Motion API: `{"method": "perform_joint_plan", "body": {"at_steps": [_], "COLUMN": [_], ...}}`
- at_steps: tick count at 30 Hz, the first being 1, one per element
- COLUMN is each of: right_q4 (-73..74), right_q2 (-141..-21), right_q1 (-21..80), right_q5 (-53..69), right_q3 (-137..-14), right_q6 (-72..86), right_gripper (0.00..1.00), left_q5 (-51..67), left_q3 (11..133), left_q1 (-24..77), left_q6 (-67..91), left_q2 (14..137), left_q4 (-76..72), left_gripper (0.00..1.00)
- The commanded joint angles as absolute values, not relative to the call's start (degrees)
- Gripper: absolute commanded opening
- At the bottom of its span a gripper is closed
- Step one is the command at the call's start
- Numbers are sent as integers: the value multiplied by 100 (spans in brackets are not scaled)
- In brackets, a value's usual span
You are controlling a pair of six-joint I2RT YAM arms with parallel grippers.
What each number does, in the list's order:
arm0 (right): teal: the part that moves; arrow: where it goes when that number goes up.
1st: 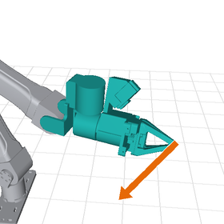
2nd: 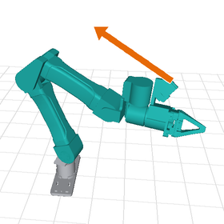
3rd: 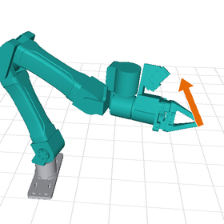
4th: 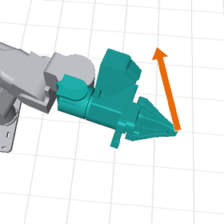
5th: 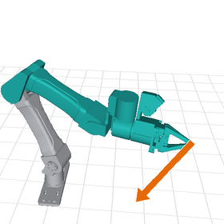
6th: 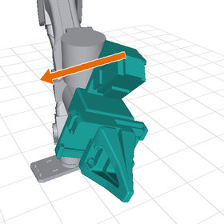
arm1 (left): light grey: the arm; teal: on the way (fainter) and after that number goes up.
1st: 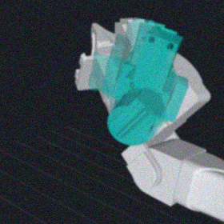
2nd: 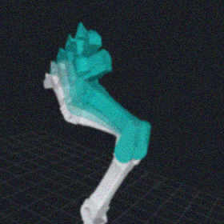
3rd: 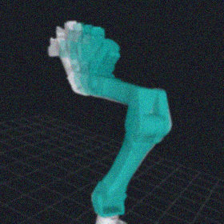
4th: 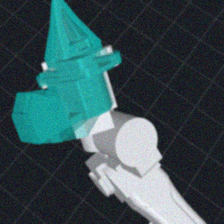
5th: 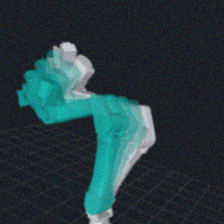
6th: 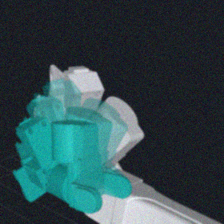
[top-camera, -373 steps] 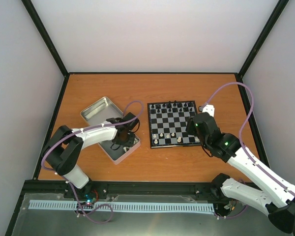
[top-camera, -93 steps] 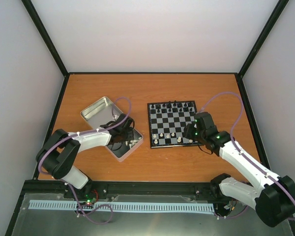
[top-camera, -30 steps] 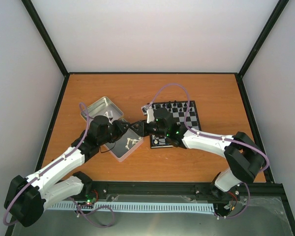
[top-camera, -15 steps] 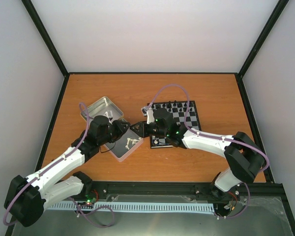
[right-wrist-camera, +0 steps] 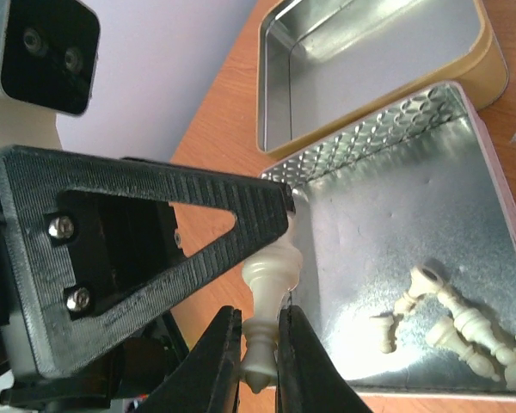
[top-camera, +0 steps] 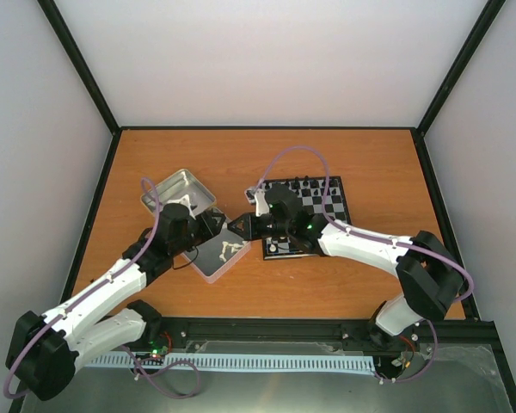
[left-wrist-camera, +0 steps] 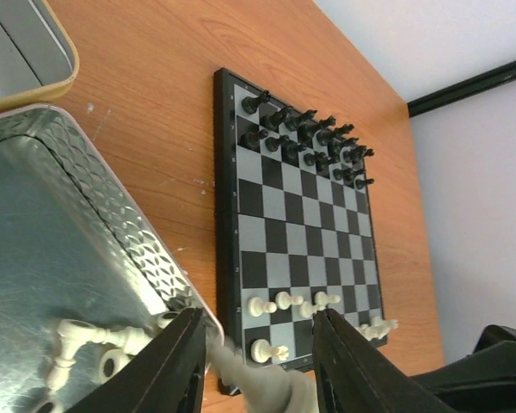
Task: Set up the chess pieces on the board
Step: Place the chess piece on the chessboard.
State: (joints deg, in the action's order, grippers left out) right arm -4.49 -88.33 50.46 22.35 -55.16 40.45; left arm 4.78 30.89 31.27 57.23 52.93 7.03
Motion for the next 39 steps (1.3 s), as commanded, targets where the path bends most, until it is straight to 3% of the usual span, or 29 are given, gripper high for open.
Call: {"method": "perform_joint_plan", "body": {"at_steps": [1,7,13,20,24,30,36,39], "right_q4": [-125,-417,-971,-1181,-1566,-1815,-1838,-1754], "right_q2": [-8644,-8719,-8599,-8583,-8471,-8425,-8481,-8486], "right_q1": [5054,5054,5054,5054,5052,5054,5054,5054], "right_q5": [2394,2394,2352,2448,2525,2461,2447,2435], "right_q3": [-5612,-5488,-5112,-4953,-4787,-4726,-4747,-4747], "right_q6": [3953,3989,4024,4091,4250,4304,4318,4293], "right_gripper": [3,3,3,3,3,3,3,3], "left_q5": [397,537,963,970,1015,1038,997,792], "left_q3": [3267,3118,2820,2726,2725,2734,2694,2711], "left_q1": [3103,3103,3103,3103,3103,3104,3103,3103], "left_q6": [5084,5730,6674,7004,7099,7164,7259,7214], "left_q2": [5287,5201,5180,5072,5104,5137,5041,4930], "left_q4": [895,874,385,-12,-89,-55,-189,-85], "left_gripper": [36,53,62,44,44,52,29,23]}}
